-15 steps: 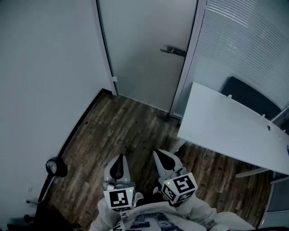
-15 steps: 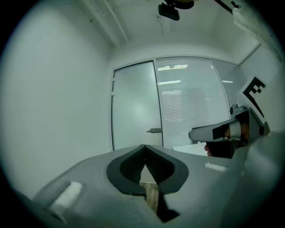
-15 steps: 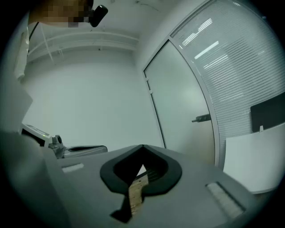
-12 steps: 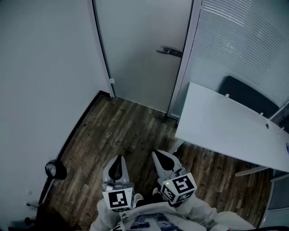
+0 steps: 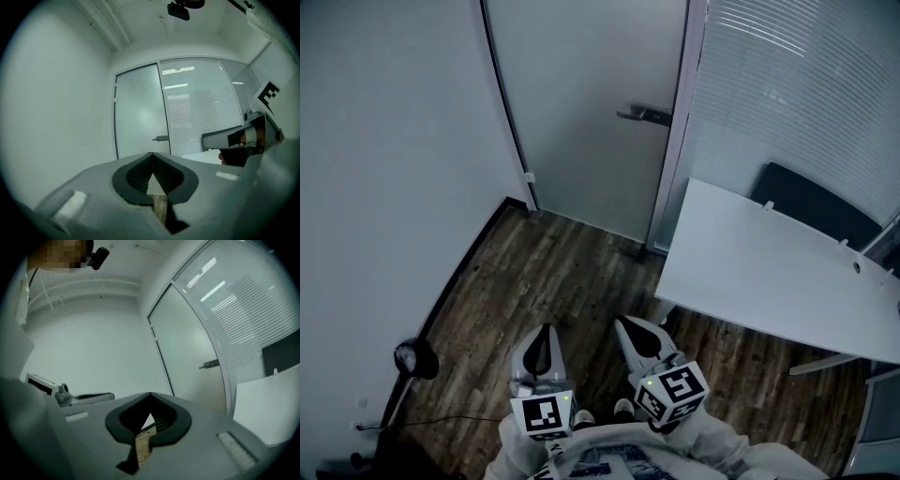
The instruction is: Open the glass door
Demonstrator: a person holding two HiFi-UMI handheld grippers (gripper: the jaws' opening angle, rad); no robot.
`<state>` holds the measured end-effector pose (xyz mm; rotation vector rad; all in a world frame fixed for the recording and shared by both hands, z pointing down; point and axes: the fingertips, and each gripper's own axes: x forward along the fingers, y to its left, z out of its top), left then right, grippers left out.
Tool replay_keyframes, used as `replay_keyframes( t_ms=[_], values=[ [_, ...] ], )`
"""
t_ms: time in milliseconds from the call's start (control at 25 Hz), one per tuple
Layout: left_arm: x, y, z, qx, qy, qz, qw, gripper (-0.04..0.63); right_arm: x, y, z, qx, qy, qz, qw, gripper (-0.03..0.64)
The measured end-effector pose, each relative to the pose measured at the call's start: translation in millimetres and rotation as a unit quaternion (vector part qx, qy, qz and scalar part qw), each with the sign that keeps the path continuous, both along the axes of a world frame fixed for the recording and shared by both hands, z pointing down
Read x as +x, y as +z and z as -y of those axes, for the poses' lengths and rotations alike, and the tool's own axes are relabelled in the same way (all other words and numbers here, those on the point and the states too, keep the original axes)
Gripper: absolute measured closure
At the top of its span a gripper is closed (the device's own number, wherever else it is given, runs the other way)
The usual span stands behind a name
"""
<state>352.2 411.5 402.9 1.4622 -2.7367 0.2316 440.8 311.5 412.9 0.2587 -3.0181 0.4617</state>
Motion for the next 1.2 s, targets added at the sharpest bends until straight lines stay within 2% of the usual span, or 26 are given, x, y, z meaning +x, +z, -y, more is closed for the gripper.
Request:
replay_keyframes(
  t_ms=[320, 520, 680, 960, 1080, 1200],
  values=[
    [-18, 6, 23, -0.01, -0.006, -0.004, 0.9999, 0.591, -8, 14, 31, -0.009, 0.007, -0.008, 1.0, 0.612],
    [-57, 12, 43, -0.007, 0.007, -0.006, 0.9999, 0.591, -48, 23, 51, -0.012, 0.018, -0.015, 1.0, 0.612],
    [-118, 23, 54, 0.002, 0.008, -0.009, 0.9999, 0.591, -106, 28, 58, -0.007, 0.02, -0.023, 1.0, 0.612],
    [-237, 9, 58, 0.01, 0.011, -0.011, 0.9998, 0.591, -219, 13, 57, 0.004, 0.028, -0.025, 0.999, 0.612],
    [-274, 8, 60, 0.001, 0.015, -0.009, 0.9998, 0.591, -259, 14, 60, 0.004, 0.026, -0.03, 0.999, 0.612],
    [-308, 9, 60, 0.009, 0.012, -0.019, 0.9997, 0.591, -297, 18, 61, 0.001, 0.026, -0.036, 0.999, 0.612]
  ],
)
